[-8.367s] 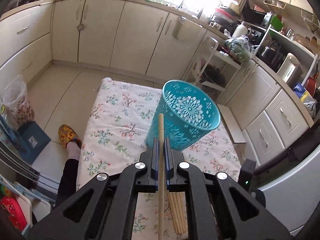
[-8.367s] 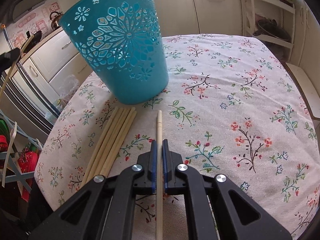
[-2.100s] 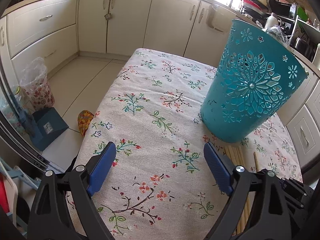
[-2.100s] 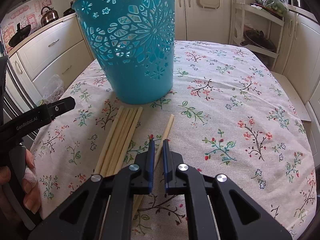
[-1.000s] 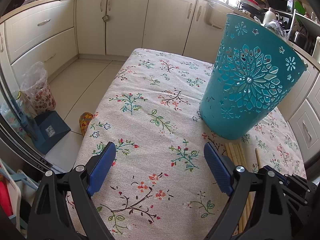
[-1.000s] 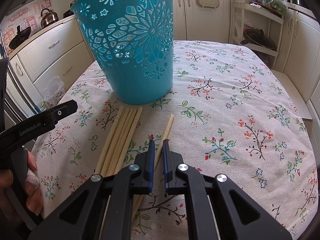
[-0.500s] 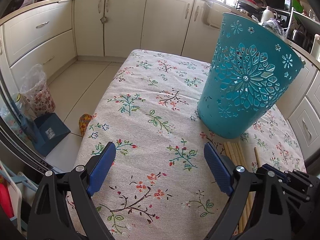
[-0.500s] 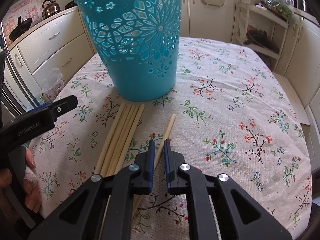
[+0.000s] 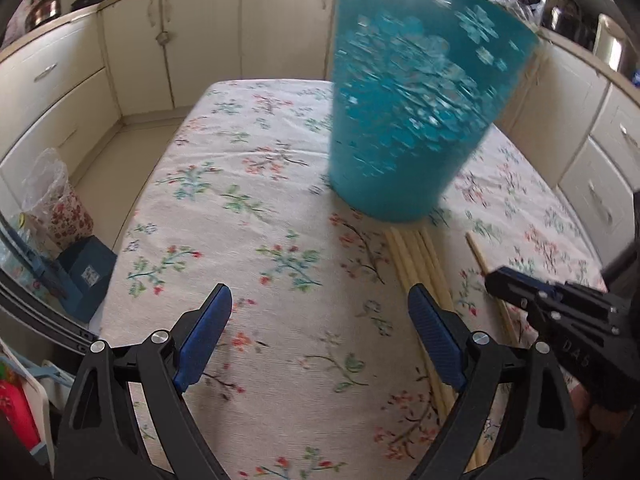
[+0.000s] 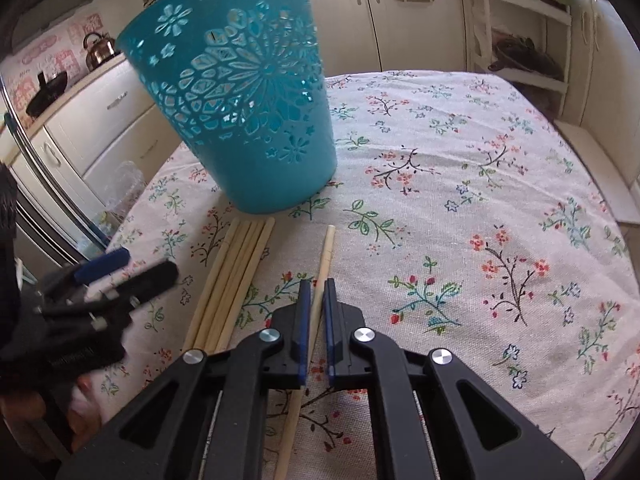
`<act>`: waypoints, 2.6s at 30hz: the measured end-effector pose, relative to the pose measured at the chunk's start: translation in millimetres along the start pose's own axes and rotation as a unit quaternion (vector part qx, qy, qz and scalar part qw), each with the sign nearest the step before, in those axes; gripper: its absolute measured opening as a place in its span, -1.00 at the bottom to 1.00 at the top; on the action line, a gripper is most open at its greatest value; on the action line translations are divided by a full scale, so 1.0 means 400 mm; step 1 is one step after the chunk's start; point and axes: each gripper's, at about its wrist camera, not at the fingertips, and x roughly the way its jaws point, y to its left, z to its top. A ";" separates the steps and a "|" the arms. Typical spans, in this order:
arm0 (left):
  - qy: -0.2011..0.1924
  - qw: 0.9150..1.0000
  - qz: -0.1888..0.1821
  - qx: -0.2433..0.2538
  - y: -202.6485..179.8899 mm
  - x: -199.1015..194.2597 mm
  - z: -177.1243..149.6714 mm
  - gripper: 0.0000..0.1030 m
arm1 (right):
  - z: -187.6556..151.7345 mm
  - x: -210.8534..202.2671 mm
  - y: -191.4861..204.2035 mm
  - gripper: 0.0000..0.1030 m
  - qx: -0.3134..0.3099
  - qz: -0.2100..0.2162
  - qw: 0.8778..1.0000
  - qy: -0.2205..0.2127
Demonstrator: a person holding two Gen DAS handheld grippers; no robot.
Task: Organize utensils
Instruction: 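Grasp a wooden stick from the bundle with the left tool while the right tool holds its stick, then lift the stick with the left tool over the teal basket and open to drop it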
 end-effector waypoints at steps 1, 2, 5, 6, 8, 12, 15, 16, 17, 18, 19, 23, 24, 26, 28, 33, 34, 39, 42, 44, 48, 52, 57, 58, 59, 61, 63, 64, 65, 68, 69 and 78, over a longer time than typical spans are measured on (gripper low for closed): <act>0.003 1.000 0.006 0.011 -0.014 0.005 0.000 0.66 | 0.002 0.000 -0.007 -0.89 0.008 0.009 1.000 0.000; 0.007 1.000 0.013 0.020 -0.026 0.011 0.001 0.66 | 0.001 -0.001 -0.010 -0.89 0.013 0.014 1.000 0.001; 0.018 0.999 0.011 0.024 -0.045 0.024 0.008 0.65 | -0.001 -0.003 -0.014 -0.89 0.020 0.022 1.000 0.000; 0.021 0.999 0.014 0.026 -0.050 0.028 0.011 0.63 | -0.001 -0.003 -0.015 -0.89 0.022 0.025 0.999 0.000; 0.027 0.999 0.016 0.032 -0.061 0.037 0.014 0.53 | -0.003 -0.005 -0.018 -0.89 0.027 0.031 0.999 0.000; 0.035 0.999 0.019 0.017 -0.052 0.047 0.020 0.46 | -0.005 -0.006 -0.023 -0.89 0.034 0.039 0.999 0.000; 0.038 0.999 0.016 0.007 -0.039 0.043 0.023 0.45 | -0.007 -0.006 -0.026 -0.89 0.037 0.043 0.998 0.000; 0.039 0.999 0.018 0.007 -0.037 0.042 0.024 0.45 | -0.007 -0.006 -0.026 -0.89 0.037 0.043 0.998 0.000; 0.040 0.999 0.022 0.010 -0.037 0.043 0.025 0.45 | -0.007 -0.006 -0.027 -0.89 0.038 0.044 0.998 0.000; 0.040 0.999 0.024 0.011 -0.037 0.042 0.025 0.45 | -0.008 -0.006 -0.026 -0.89 0.038 0.044 0.998 0.000; 0.040 0.999 0.027 0.011 -0.036 0.043 0.027 0.44 | -0.008 -0.007 -0.027 -0.89 0.039 0.044 0.998 0.000; 0.051 0.998 0.040 0.008 -0.032 0.051 0.037 0.40 | -0.008 -0.007 -0.027 -0.89 0.038 0.044 0.998 0.000; 0.055 0.998 0.039 0.010 -0.032 0.054 0.039 0.40 | -0.008 -0.007 -0.027 -0.89 0.038 0.043 0.998 0.000; 0.061 0.997 0.054 0.020 -0.037 0.060 0.040 0.32 | -0.009 -0.007 -0.026 -0.89 0.036 0.042 0.998 0.000; 0.064 0.996 0.053 0.021 -0.038 0.060 0.042 0.28 | -0.010 -0.007 -0.026 -0.89 0.034 0.040 0.999 0.000; 0.072 0.996 0.039 0.032 -0.055 0.061 0.053 -0.12 | -0.009 -0.006 -0.011 -0.85 0.019 0.028 0.999 0.001; 0.073 0.996 0.034 0.035 -0.061 0.062 0.055 -0.28 | -0.009 -0.006 -0.009 -0.85 0.018 0.027 0.999 0.002; 0.091 0.995 0.010 0.025 -0.059 0.071 0.073 -0.75 | 0.001 -0.002 0.008 -0.85 -0.006 0.012 1.000 0.017; 0.112 0.994 -0.007 0.008 -0.040 0.077 0.086 -0.75 | 0.016 0.004 0.017 -0.85 -0.024 0.004 0.999 0.035; 0.119 0.993 -0.008 0.008 -0.038 0.082 0.092 -0.74 | 0.020 0.009 0.023 -0.86 -0.037 -0.003 0.999 0.035; 0.109 0.994 0.006 0.026 -0.049 0.083 0.090 -0.85 | 0.012 0.012 0.036 -0.87 -0.061 -0.018 0.998 0.022; 0.090 0.996 -0.021 -0.013 -0.010 0.051 0.077 -0.91 | 0.006 0.007 0.013 -0.89 -0.037 0.002 0.999 0.011; 0.023 0.997 -0.058 -0.046 0.048 -0.071 0.091 -0.91 | 0.008 0.009 -0.007 -0.92 -0.010 0.025 1.000 0.013; 0.003 0.996 -0.067 -0.050 0.054 -0.108 0.101 -0.91 | 0.009 0.009 -0.006 -0.92 -0.011 0.023 1.000 0.013; -0.014 0.996 -0.077 -0.053 0.062 -0.133 0.115 -0.91 | 0.008 0.009 -0.004 -0.92 -0.012 0.021 1.000 0.013; -0.065 0.991 -0.101 -0.062 0.072 -0.219 0.152 -0.91 | 0.008 0.009 -0.002 -0.92 -0.012 0.021 1.000 0.012; -0.113 0.985 -0.117 -0.064 0.073 -0.284 0.199 -0.91 | 0.007 0.009 -0.001 -0.92 -0.011 0.022 1.000 0.012; -0.133 0.982 -0.121 -0.065 0.071 -0.308 0.222 -0.91 | 0.007 0.009 -0.001 -0.92 -0.010 0.023 1.000 0.012; -0.157 0.978 -0.123 -0.065 0.066 -0.334 0.247 -0.91 | 0.008 0.009 -0.003 -0.92 -0.009 0.024 1.000 0.013; -0.217 0.966 -0.120 -0.071 0.045 -0.384 0.324 -0.91 | 0.007 0.008 -0.008 -0.92 -0.004 0.029 0.999 0.013; -0.237 0.961 -0.119 -0.075 0.037 -0.394 0.352 -0.91 | 0.007 0.008 -0.010 -0.92 -0.002 0.032 0.999 0.013; -0.330 0.935 -0.062 -0.110 -0.026 -0.350 0.498 -0.91 | 0.010 0.010 -0.037 -0.92 0.018 0.054 0.998 0.015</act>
